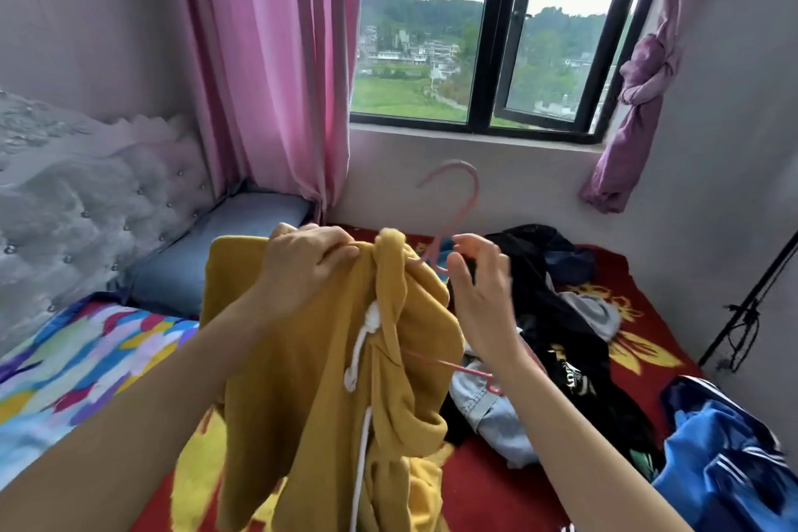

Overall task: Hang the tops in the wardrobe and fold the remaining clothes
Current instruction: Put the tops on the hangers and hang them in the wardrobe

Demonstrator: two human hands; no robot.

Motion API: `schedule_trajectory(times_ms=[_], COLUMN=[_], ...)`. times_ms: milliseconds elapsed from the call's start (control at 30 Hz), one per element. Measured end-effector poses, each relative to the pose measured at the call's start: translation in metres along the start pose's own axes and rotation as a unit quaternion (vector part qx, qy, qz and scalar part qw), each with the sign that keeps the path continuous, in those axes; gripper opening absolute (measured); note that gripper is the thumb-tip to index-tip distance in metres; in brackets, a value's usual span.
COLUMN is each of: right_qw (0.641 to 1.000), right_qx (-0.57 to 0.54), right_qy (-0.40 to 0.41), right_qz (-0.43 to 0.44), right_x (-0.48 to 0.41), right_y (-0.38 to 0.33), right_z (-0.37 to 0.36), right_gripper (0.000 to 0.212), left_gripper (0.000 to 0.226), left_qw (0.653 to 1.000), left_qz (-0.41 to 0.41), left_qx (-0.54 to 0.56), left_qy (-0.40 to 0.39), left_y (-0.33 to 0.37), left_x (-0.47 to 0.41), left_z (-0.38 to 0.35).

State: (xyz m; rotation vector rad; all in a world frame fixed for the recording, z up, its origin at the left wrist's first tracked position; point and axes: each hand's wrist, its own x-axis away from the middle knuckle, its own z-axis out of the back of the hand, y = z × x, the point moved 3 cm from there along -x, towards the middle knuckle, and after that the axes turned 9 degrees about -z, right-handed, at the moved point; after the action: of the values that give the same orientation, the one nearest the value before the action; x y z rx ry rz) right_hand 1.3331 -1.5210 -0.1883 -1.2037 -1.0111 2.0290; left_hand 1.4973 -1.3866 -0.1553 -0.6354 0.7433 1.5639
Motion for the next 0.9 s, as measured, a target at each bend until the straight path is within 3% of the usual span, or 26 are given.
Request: schedule_trajectory(times_ms=[67, 133, 200, 233, 367, 433, 500, 600, 633, 700, 767, 833, 900], right_qw=[0.996, 0.97, 0.934, 0.931, 0.928, 0.906, 0.905, 0.924, 0.914, 0.855, 0.804, 0.799, 0.841], right_qx=[-0.013, -0.106, -0.149, -0.148, -0.24, -0.282, -0.266, -0.194, -0.151, -0.02, 0.078, 0.134, 0.202], right_qy=[0.082, 0.134, 0.083, 0.026, -0.19, -0.273, -0.299, -0.291, -0.344, -0.498, -0.575, -0.574, -0.497], right_qz=[-0.033, -0.171, -0.314, -0.333, -0.212, -0.159, -0.145, -0.156, -0.155, -0.142, -0.131, -0.12, -0.07], right_x=[-0.009, -0.016, -0.013, -0.007, 0.021, 0.028, 0.027, 0.011, 0.01, 0.019, 0.031, 0.039, 0.03], right_y=[0.021, 0.058, 0.093, 0.103, 0.061, 0.033, 0.022, 0.027, 0.028, 0.027, 0.032, 0.042, 0.062], right_z=[0.03, 0.061, 0.066, 0.059, -0.004, -0.033, -0.051, -0.051, -0.05, -0.056, -0.061, -0.057, -0.033], right_gripper=[0.031, 0.016, 0.031, 0.034, 0.021, 0.035, 0.044, 0.04, 0.037, 0.034, 0.034, 0.068, 0.099], left_gripper=[0.065, 0.056, 0.039, 0.028, 0.012, 0.011, 0.014, 0.011, 0.012, 0.013, 0.018, 0.021, 0.02], left_qw=[0.997, 0.989, 0.979, 0.976, 0.97, 0.967, 0.965, 0.959, 0.956, 0.952, 0.946, 0.939, 0.938], left_qz=[0.064, 0.118, 0.149, 0.157, 0.169, 0.175, 0.179, 0.191, 0.196, 0.214, 0.23, 0.246, 0.259], left_qx=[0.018, 0.07, 0.127, 0.144, 0.169, 0.175, 0.178, 0.196, 0.201, 0.202, 0.206, 0.216, 0.21], left_qy=[0.026, 0.05, 0.057, 0.048, 0.051, 0.061, 0.071, 0.076, 0.081, 0.09, 0.095, 0.101, 0.091], left_y=[-0.016, -0.032, -0.04, -0.038, -0.027, -0.025, -0.025, -0.025, -0.026, -0.028, -0.032, -0.039, -0.053], left_x=[0.0, 0.0, -0.005, -0.009, -0.028, -0.033, -0.034, -0.027, -0.023, -0.017, -0.012, -0.006, 0.006], left_z=[0.012, 0.026, 0.036, 0.039, 0.042, 0.044, 0.048, 0.056, 0.057, 0.061, 0.062, 0.068, 0.078])
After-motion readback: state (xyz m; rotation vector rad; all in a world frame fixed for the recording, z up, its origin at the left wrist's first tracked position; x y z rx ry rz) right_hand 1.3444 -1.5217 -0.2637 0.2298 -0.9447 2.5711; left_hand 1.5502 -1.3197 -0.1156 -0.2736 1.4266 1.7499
